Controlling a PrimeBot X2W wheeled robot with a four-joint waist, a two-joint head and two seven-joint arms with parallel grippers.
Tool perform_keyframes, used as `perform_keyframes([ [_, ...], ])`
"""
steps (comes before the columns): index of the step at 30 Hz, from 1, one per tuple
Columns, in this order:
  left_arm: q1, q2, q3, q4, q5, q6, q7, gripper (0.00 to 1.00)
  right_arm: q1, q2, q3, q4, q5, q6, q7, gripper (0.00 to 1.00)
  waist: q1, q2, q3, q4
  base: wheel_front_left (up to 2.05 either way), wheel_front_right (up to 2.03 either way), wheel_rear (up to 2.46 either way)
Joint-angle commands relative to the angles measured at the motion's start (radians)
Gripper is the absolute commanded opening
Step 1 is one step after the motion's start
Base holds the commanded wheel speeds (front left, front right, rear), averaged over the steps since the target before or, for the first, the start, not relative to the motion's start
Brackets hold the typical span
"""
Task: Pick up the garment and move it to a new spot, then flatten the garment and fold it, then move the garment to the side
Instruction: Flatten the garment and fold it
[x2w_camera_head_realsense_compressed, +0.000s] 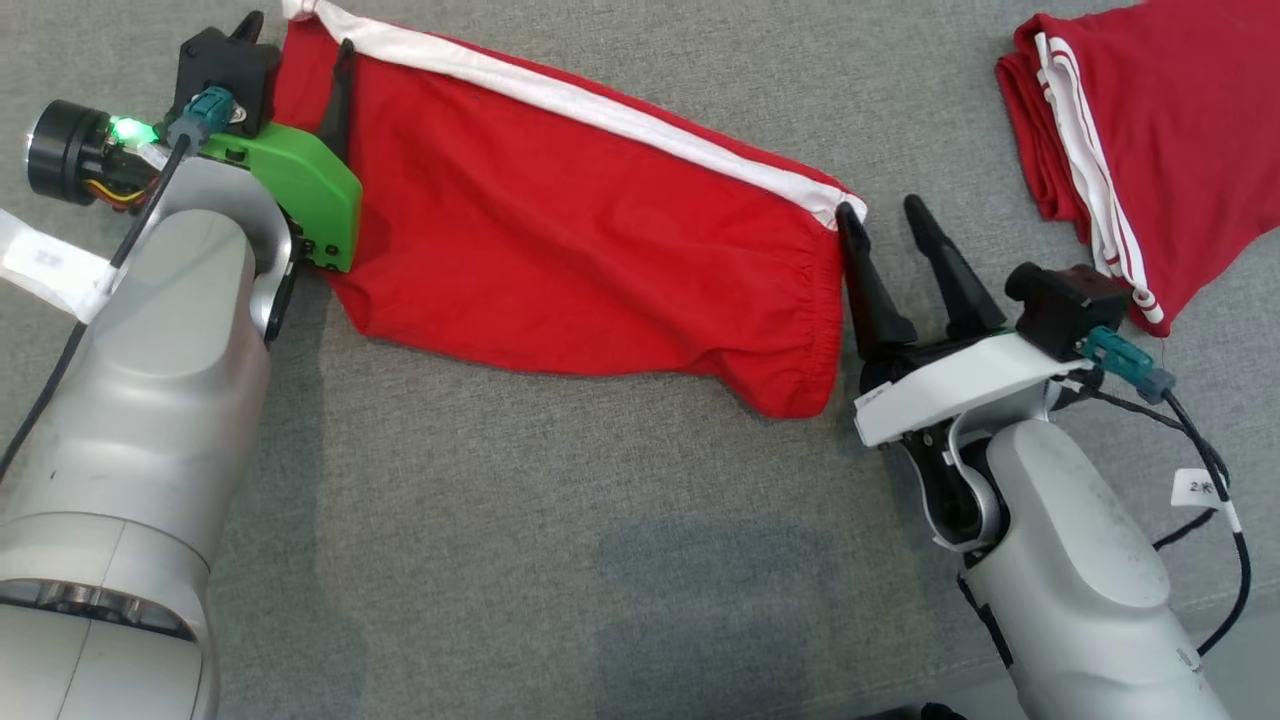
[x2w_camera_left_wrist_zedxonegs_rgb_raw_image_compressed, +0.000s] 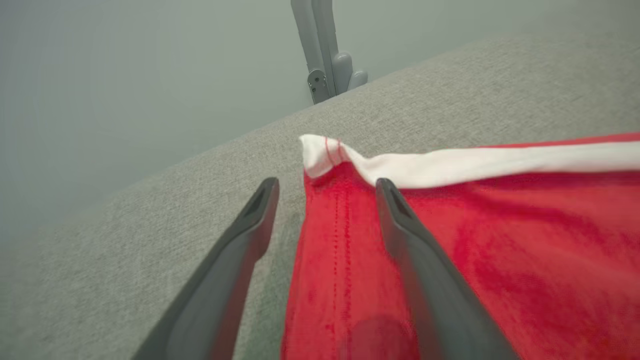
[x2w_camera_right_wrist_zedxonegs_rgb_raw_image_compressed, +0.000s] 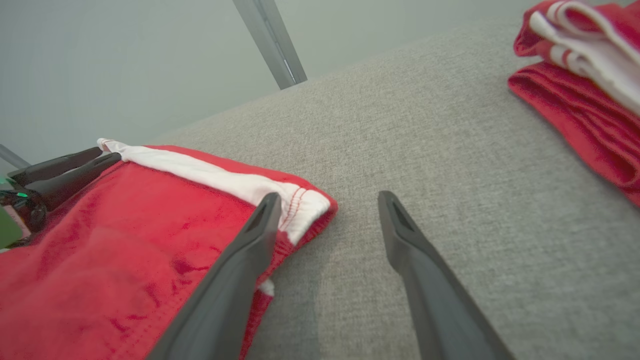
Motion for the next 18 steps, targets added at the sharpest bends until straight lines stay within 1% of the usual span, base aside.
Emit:
perform_keyframes([
  [1,0.02,-0.004,0.008,-0.005,-0.016,0.009,-0.002,1.0,0.022,-0.004,-0.018,-0.015,-0.031,0.0,0.001,1.0,-0.0001,0.0,-0.014,0.009,0.0,0.0,0.0],
  [5,0.048,-0.009,0.048,-0.026,-0.05,0.013,-0.002,1.0,0.066,-0.002,-0.094,-0.08,-0.17,0.0,0.001,1.0,-0.0001,0.0,-0.046,0.025,0.0,0.0,0.0],
  [10,0.105,-0.021,0.08,-0.013,-0.085,0.002,-0.002,1.0,0.128,0.002,-0.174,-0.121,-0.267,0.0,0.001,1.0,-0.0001,0.0,-0.087,0.045,0.0,0.0,0.0],
  [13,0.139,-0.034,0.088,0.025,-0.104,-0.009,0.0,1.0,0.162,0.003,-0.208,-0.142,-0.29,0.0,0.001,1.0,-0.0001,0.0,-0.107,0.052,0.0,0.0,0.0],
  [18,0.178,-0.039,0.098,0.078,-0.14,-0.029,0.004,1.0,0.184,0.003,-0.215,-0.156,-0.278,0.0,0.001,1.0,-0.0001,0.0,-0.118,0.05,0.0,0.0,0.0],
])
